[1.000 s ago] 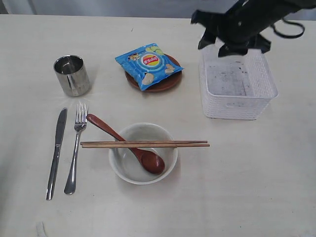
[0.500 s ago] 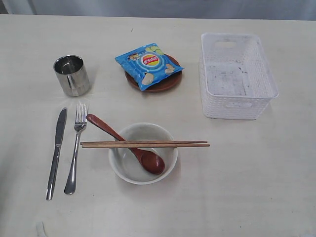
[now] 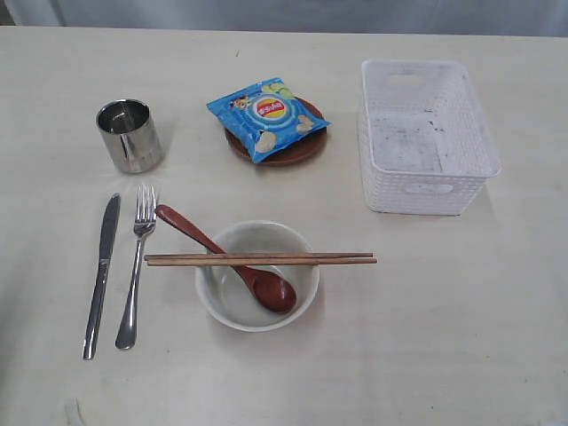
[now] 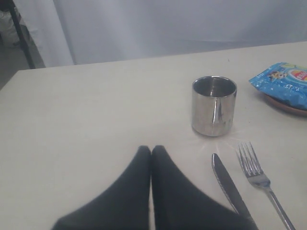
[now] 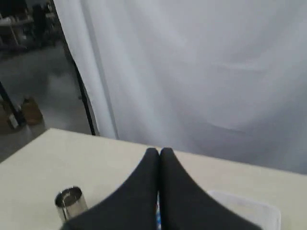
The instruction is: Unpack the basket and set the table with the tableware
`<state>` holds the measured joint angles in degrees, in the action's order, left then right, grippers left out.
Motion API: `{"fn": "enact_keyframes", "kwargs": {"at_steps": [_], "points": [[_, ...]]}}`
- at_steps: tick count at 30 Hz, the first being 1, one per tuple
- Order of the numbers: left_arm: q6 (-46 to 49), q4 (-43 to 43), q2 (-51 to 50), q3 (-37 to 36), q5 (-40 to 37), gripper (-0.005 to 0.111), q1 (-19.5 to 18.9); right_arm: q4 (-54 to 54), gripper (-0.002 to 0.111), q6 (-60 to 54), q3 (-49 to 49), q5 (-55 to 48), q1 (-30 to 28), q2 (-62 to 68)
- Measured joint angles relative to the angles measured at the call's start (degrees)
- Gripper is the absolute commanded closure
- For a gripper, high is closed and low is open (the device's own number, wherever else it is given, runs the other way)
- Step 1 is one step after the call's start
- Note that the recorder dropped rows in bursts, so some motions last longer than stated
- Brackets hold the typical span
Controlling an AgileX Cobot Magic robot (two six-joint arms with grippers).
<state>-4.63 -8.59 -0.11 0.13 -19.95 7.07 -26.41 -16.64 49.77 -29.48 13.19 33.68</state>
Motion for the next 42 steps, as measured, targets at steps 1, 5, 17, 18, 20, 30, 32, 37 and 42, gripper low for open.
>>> {"fn": "enact_keyframes", "kwargs": {"at_steps": [1,5,17,18,20,30,32,37,42], "points": [[0.00,0.00,0.00,0.00,0.00,0.107,0.00,0.00,0.109,0.00,0.00,0.15,0.00,-2.52],[0.00,0.00,0.00,0.00,0.00,0.107,0.00,-0.04,0.109,0.00,0.00,0.15,0.00,-9.46],[0.00,0.00,0.00,0.00,0.00,0.107,0.00,-1.79,0.109,-0.04,-7.29,4.32,-5.01,-22.86],[0.00,0.00,0.00,0.00,0.00,0.107,0.00,-1.92,0.109,-0.04,-8.68,5.77,-6.00,-22.97],[0.00,0.00,0.00,0.00,0.00,0.107,0.00,-1.92,0.109,-0.04,-14.10,8.74,-8.33,-23.41],[0.00,0.00,0.00,0.00,0.00,0.107,0.00,5.64,0.109,-0.07,-29.48,13.96,-8.73,-25.36],[0.00,0.00,0.00,0.00,0.00,0.107,0.00,14.32,0.109,7.59,-33.31,16.17,-8.73,-27.06],[0.00,0.00,0.00,0.00,0.00,0.107,0.00,26.41,0.109,21.87,-43.57,16.98,-8.73,-32.43],[0.00,0.00,0.00,0.00,0.00,0.107,0.00,27.28,0.109,22.81,-49.56,16.75,-8.73,-33.28]]}}
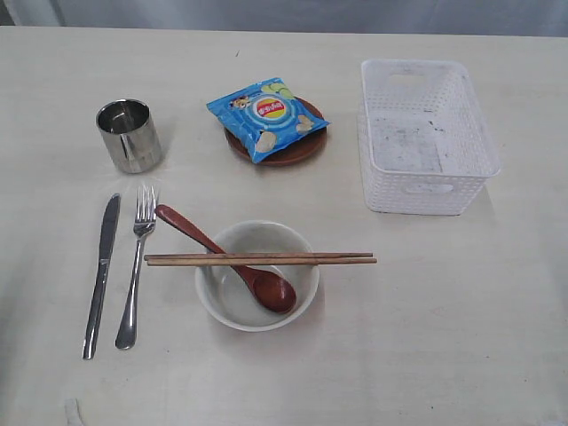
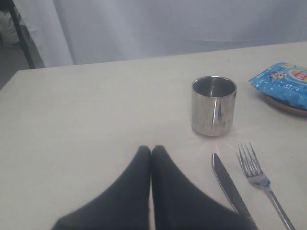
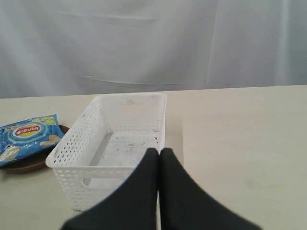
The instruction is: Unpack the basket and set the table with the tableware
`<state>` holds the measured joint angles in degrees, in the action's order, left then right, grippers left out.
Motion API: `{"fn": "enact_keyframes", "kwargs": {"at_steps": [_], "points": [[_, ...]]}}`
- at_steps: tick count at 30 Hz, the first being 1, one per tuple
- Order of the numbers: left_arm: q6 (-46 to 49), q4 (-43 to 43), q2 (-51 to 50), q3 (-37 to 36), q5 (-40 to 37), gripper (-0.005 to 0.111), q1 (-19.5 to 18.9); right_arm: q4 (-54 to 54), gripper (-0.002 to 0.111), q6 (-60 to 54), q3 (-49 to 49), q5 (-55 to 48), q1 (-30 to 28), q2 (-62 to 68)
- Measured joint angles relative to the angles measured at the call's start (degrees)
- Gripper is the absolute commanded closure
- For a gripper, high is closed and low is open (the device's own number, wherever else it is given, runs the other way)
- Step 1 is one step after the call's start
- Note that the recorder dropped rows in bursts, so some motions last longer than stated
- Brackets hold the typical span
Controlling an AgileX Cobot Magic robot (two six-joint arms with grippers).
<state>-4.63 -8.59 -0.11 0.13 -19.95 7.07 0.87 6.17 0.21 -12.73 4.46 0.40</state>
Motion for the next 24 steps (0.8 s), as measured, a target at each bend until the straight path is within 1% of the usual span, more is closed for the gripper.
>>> {"fn": "enact_keyframes", "kwargs": {"at_steps": [7,24], "points": [[0.00,0.00,0.00,0.00,0.00,0.107,0.00,0.00,0.109,-0.54,0.00,-6.18,0.49,0.00],[0.00,0.00,0.00,0.00,0.00,0.107,0.00,0.11,0.109,-3.13,0.00,-7.03,0.93,0.00]]}}
